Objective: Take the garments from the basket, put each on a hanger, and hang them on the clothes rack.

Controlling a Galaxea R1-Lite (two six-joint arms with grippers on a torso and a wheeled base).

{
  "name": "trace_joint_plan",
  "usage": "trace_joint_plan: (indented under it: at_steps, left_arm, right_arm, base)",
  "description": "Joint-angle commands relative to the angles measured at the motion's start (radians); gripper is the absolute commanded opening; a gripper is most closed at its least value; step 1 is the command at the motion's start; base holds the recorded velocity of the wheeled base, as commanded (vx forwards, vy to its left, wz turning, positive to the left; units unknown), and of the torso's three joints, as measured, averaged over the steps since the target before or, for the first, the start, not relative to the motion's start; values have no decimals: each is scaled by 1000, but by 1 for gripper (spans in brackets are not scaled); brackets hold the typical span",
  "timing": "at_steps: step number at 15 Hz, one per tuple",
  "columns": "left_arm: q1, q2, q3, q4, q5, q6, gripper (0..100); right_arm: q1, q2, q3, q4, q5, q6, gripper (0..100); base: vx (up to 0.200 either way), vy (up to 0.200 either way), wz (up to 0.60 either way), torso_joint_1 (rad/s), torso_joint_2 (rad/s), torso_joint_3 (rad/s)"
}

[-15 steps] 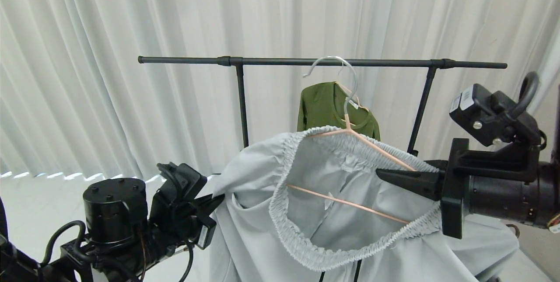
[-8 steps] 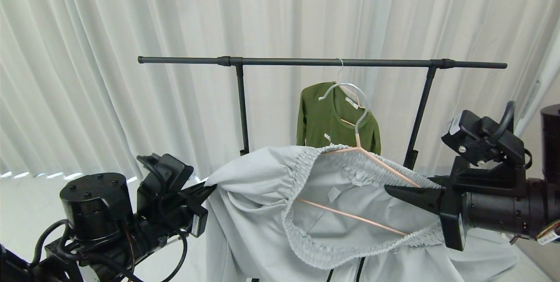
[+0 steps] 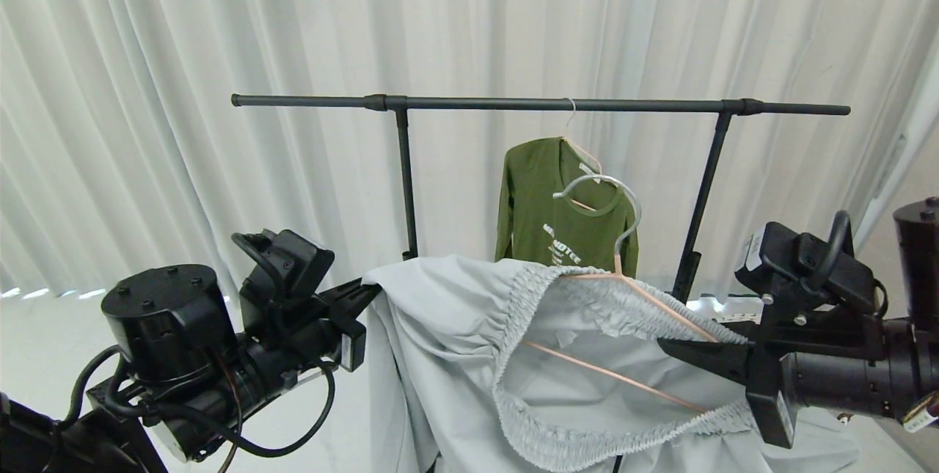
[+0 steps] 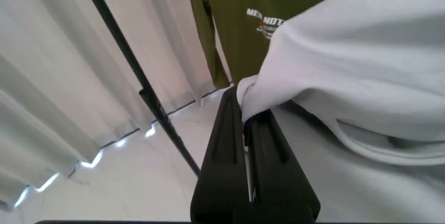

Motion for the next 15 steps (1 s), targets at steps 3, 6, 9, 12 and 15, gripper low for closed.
trace_joint_plan:
  at_steps: [3, 6, 9, 12, 15]
  left_arm:
    - [9, 0, 2, 0, 6, -17, 0]
    - [10, 0, -1, -2, 9, -45, 0]
    - [10, 14, -3, -2, 9, -57, 0]
    - [10, 58, -3, -2, 10, -63, 0]
    - [10, 139, -6, -2, 50, -63, 0]
  right_arm:
    - [-4, -11, 3, 39, -17, -1, 0]
    - [-12, -26, 2, 82, -24, -2, 0]
    - [-34, -54, -1, 134, -15, -68, 0]
    - [-32, -55, -6, 125, 25, -68, 0]
    - [-32, -66, -18, 111, 85, -60, 0]
  base:
    - [0, 0, 0, 0, 0, 0]
    - [0, 0, 0, 0, 0, 0]
    - [0, 0, 0, 0, 0, 0]
    - [0, 0, 0, 0, 0, 0]
    - [0, 0, 0, 0, 0, 0]
